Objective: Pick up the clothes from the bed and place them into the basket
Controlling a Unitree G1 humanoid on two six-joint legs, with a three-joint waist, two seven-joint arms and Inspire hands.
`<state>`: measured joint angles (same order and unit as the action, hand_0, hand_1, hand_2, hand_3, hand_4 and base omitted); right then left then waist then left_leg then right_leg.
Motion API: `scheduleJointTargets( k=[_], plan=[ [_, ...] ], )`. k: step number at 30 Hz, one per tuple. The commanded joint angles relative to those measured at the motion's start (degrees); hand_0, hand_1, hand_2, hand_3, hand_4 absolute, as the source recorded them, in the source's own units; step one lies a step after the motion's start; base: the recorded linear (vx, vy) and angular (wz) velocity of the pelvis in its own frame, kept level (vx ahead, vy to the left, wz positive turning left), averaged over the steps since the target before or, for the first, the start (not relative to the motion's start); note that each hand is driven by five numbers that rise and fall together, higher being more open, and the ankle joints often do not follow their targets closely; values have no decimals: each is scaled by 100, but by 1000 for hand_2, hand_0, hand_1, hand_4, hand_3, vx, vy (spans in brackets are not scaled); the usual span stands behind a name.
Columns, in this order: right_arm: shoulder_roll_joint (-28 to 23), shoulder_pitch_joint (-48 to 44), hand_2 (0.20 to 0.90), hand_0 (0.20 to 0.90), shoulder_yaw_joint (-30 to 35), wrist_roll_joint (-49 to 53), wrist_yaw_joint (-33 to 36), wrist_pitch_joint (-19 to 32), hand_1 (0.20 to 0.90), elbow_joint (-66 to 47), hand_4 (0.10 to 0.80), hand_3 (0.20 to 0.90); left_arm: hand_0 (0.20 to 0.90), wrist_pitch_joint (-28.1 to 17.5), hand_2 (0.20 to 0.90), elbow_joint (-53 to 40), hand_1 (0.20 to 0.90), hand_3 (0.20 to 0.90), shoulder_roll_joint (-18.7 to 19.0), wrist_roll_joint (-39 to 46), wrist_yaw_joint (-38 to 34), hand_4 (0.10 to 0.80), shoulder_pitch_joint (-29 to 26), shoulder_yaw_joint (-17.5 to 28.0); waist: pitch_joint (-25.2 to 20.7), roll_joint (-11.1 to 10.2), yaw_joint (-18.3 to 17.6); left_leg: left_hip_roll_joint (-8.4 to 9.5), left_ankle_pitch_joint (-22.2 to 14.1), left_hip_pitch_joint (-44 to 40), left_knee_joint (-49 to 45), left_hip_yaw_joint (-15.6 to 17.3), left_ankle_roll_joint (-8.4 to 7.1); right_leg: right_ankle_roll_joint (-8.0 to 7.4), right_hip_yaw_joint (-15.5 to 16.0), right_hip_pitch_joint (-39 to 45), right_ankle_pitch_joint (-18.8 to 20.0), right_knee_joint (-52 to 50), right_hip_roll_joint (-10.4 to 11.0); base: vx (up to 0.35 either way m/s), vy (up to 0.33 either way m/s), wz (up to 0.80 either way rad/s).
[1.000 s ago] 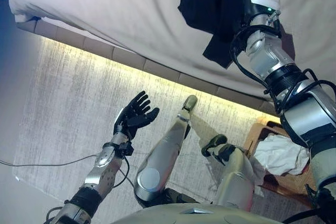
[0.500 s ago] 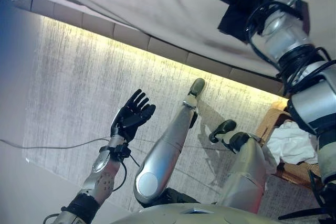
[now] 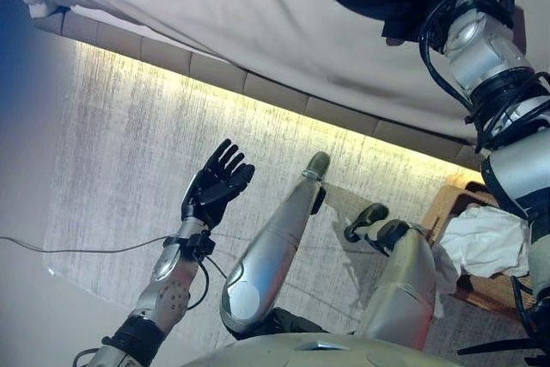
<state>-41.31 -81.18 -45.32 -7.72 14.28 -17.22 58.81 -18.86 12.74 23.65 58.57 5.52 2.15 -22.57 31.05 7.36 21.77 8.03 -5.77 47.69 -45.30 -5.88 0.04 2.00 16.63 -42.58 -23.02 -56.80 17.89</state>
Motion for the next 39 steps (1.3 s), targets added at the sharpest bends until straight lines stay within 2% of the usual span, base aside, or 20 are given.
scheduleJointTargets(
  k=[1,5,6,9,10,12,17,23,27,34,39],
  plan=[
    [-377,-463,300,300,-199,86,309,206,300,-130,100,200,900,-432,900,-157,900,900,92,27,127,800,166,327,-125,111,-109,101,-581,-681,265,443,374,128,495,420,524,323,-622,-12,-21,-14],
    [-418,-172,300,300,123,610,548,547,300,-351,100,200,900,-413,900,-2,900,900,70,-106,42,800,80,404,-125,-49,-284,-33,-576,-1420,646,397,337,33,372,1044,679,750,-640,19,-20,-17],
    [-466,58,300,300,412,995,568,773,300,-639,100,200,900,-362,900,88,900,900,47,-208,-69,800,-1,439,-125,-151,-412,-103,-544,-1851,916,397,301,-9,281,1433,758,1052,-680,55,-17,-33],
    [-570,603,300,300,922,1243,599,1088,300,-1195,100,200,900,-302,900,232,900,900,-3,-412,-229,800,-117,481,-136,-313,-624,-205,-398,-2518,1379,422,218,-58,127,2075,910,1630,-768,62,-18,-32],
    [-652,1016,300,300,1187,1282,634,1194,300,-1529,100,200,900,-228,900,291,900,900,-18,-495,-347,800,-181,499,-318,-410,-771,-262,-198,-2760,1751,439,202,-65,67,2299,1164,2087,-840,34,-24,-46],
    [-787,1507,300,300,1478,1271,647,1317,300,-1859,100,200,900,-146,900,373,900,900,-38,-552,-471,800,-277,501,-455,-523,-942,-331,-138,-3115,2102,519,193,-138,-28,2618,1352,2536,-891,83,-36,-48],
    [-1151,3403,300,300,2694,1375,349,1832,300,-2854,100,200,900,27,900,641,900,900,-101,-699,-853,800,-355,611,-1178,-819,-1663,-542,186,-4330,3535,918,107,-361,-546,3692,1958,4300,-1240,163,-44,-54],
    [-1451,4456,300,300,3383,810,100,1999,300,-3399,100,200,900,281,900,1016,900,900,-209,-635,-916,800,-478,754,-1742,-869,-2196,-729,502,-4964,4574,1305,35,-523,-960,4067,2436,5215,-1381,53,-36,-64],
    [-1503,5041,300,300,3842,654,84,1880,300,-3806,100,200,900,391,900,1222,900,900,-298,-623,-834,800,-534,889,-1927,-861,-2442,-764,593,-5179,4971,1397,23,-588,-1226,4127,2562,5430,-1459,17,-35,-45],
    [-1331,6274,300,300,4638,363,-106,1695,300,-4255,100,200,900,483,900,1617,900,900,-490,-842,-532,800,-569,1117,-2143,-885,-2871,-864,489,-5343,5030,1710,34,-649,-1657,4099,2647,5557,-1562,28,-51,-32],
    [-1202,6610,300,300,4833,343,-297,1675,300,-4145,100,200,900,552,900,1698,900,900,-614,-1025,-399,800,-537,1152,-2176,-898,-3007,-897,445,-5403,4971,1886,15,-626,-1778,4130,2668,5628,-1602,33,-54,-23]
  ],
)
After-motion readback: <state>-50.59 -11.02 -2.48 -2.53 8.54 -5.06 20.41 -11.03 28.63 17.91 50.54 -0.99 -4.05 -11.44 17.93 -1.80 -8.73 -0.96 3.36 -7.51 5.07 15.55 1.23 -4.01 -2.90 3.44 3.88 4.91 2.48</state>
